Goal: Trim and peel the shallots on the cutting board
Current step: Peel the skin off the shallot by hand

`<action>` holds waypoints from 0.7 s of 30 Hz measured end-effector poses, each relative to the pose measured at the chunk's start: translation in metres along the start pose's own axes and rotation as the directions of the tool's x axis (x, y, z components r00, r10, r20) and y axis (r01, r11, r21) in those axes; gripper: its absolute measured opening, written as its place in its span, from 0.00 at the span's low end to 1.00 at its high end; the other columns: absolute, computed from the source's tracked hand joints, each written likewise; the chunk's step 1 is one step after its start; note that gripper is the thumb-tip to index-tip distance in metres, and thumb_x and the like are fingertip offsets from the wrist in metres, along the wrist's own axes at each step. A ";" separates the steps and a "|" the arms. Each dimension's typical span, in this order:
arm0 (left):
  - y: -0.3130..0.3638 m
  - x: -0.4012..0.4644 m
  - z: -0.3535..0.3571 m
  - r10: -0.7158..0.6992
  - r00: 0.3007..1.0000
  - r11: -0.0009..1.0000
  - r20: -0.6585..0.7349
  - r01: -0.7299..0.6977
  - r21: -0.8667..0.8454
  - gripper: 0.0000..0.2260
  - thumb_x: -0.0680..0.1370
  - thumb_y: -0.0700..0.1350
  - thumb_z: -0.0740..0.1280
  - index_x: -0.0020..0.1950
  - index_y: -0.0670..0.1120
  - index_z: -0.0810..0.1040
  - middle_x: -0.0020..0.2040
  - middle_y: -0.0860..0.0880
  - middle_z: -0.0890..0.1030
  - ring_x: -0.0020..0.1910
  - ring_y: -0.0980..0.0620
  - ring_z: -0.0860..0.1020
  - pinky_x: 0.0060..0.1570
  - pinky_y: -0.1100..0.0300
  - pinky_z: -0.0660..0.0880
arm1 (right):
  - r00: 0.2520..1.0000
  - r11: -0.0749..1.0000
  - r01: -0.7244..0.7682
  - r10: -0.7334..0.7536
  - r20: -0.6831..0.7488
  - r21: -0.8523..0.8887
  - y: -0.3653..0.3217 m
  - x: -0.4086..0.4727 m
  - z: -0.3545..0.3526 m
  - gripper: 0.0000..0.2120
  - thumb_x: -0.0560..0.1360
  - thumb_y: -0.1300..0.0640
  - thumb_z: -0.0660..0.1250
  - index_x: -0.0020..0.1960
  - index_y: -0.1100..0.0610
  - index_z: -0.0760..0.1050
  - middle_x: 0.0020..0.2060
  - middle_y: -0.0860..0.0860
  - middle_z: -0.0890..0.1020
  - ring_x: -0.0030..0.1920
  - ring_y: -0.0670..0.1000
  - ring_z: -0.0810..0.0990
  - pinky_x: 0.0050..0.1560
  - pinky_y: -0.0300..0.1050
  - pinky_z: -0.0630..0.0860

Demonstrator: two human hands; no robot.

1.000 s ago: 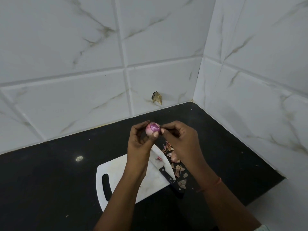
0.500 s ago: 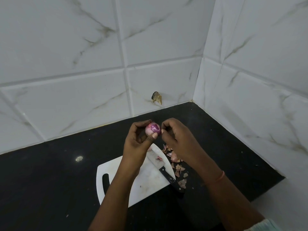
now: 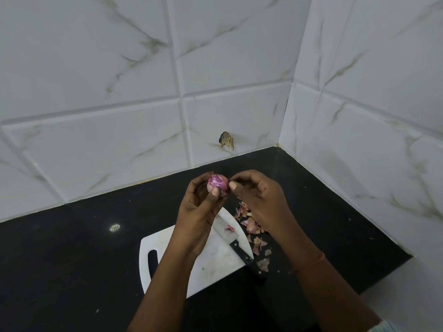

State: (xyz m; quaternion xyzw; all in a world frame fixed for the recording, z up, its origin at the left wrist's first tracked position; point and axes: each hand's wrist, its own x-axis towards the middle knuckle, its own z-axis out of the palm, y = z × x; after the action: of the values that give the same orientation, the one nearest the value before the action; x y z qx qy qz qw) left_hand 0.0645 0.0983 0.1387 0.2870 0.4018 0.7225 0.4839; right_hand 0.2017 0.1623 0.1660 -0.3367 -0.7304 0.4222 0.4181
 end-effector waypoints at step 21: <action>0.008 0.000 -0.002 0.276 0.961 0.892 0.017 -0.263 0.369 0.17 0.73 0.33 0.72 0.59 0.44 0.74 0.54 0.50 0.83 0.56 0.50 0.82 0.55 0.57 0.80 | 0.984 0.905 0.175 -0.168 0.053 -0.387 0.001 0.006 0.005 0.05 0.77 0.56 0.66 0.52 0.54 0.78 0.46 0.44 0.79 0.49 0.43 0.76 0.48 0.36 0.74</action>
State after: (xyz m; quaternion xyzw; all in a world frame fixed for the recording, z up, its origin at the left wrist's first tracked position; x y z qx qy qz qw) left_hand 0.0596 0.0965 0.1444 0.4124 0.4947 0.6996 0.3094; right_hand 0.1950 0.1667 0.1655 -0.3438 -0.8304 0.2328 0.3716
